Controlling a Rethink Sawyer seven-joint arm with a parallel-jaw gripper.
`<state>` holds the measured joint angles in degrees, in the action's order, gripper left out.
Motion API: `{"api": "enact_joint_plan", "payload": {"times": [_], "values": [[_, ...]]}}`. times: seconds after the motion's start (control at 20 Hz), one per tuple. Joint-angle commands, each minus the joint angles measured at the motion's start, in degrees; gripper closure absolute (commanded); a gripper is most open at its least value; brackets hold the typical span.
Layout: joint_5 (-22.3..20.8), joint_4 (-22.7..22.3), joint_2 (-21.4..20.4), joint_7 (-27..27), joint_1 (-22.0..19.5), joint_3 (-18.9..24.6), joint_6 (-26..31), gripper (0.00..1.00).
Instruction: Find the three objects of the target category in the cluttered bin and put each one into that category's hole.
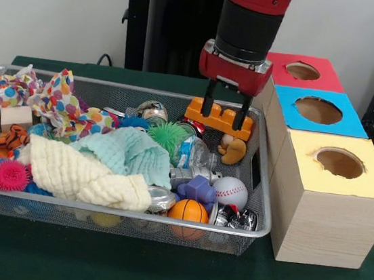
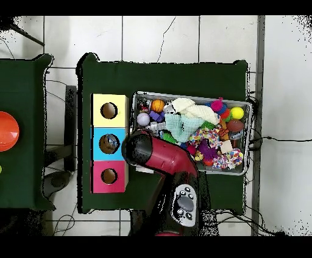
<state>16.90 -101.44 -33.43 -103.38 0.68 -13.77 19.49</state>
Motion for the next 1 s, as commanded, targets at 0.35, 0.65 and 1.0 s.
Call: {"api": "enact_joint_plan", "payload": {"times": [0.35, 0.65, 1.0], "values": [[21.6, -11.6, 3.0, -43.2, 6.1, -6.9, -7.7, 0.00], [23.1, -12.3, 2.1, -47.5, 5.9, -8.8, -7.0, 0.00], [23.1, -14.0, 1.3, -48.4, 0.8, -6.3, -10.1, 0.00]]}}
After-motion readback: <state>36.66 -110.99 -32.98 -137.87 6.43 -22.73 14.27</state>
